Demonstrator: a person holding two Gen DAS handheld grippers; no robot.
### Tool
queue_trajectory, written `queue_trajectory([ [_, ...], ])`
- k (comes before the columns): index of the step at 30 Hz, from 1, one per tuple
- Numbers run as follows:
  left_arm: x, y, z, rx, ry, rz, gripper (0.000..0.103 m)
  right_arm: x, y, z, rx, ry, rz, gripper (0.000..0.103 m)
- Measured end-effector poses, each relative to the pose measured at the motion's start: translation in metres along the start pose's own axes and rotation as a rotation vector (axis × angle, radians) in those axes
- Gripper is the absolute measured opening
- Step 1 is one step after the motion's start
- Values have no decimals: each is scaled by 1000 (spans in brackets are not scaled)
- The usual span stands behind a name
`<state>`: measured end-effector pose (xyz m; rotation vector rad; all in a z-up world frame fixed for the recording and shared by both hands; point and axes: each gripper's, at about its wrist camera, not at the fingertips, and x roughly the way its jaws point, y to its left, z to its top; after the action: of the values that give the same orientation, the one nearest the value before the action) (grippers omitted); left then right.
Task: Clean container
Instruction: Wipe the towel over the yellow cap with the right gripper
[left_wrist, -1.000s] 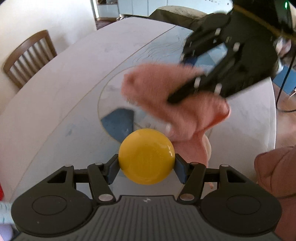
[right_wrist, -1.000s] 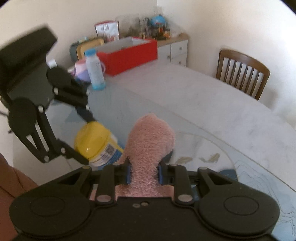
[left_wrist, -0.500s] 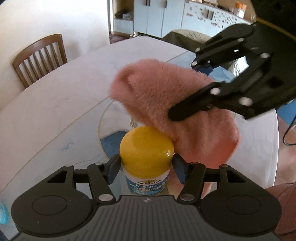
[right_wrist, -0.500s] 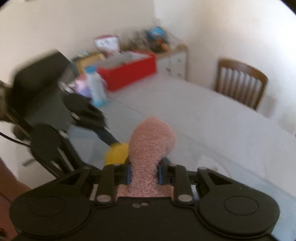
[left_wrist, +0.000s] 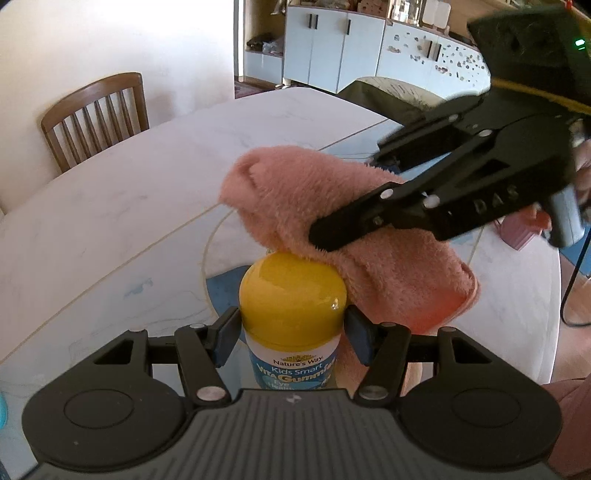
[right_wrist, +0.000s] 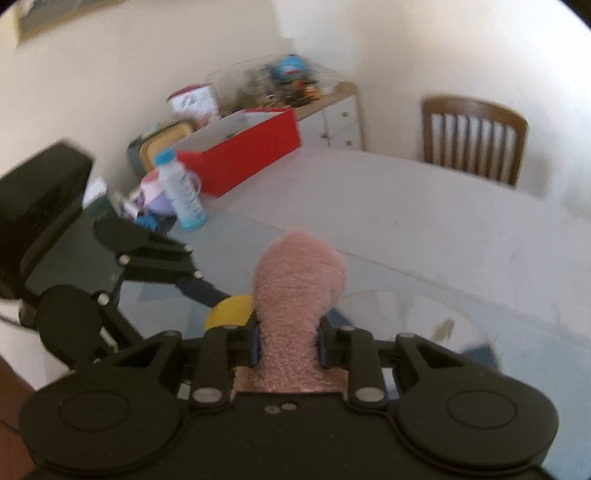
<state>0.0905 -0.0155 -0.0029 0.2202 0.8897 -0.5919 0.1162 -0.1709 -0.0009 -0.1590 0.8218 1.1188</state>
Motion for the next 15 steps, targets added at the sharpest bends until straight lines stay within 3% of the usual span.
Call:
queue_trajectory([
  [4, -2, 5, -2, -26, 0, -4, 61, 3, -27, -16, 197, -26, 58, 25],
  [7, -2, 7, -3, -29, -2, -3, 61, 17, -39, -34, 281, 24, 82, 25],
  [11, -3, 7, -5, -30, 8, 0, 61, 32, -23, -49, 155, 136, 20, 25],
  [15, -3, 6, -3, -20, 25, 2, 61, 13, -21, -47, 145, 106, 27, 25],
])
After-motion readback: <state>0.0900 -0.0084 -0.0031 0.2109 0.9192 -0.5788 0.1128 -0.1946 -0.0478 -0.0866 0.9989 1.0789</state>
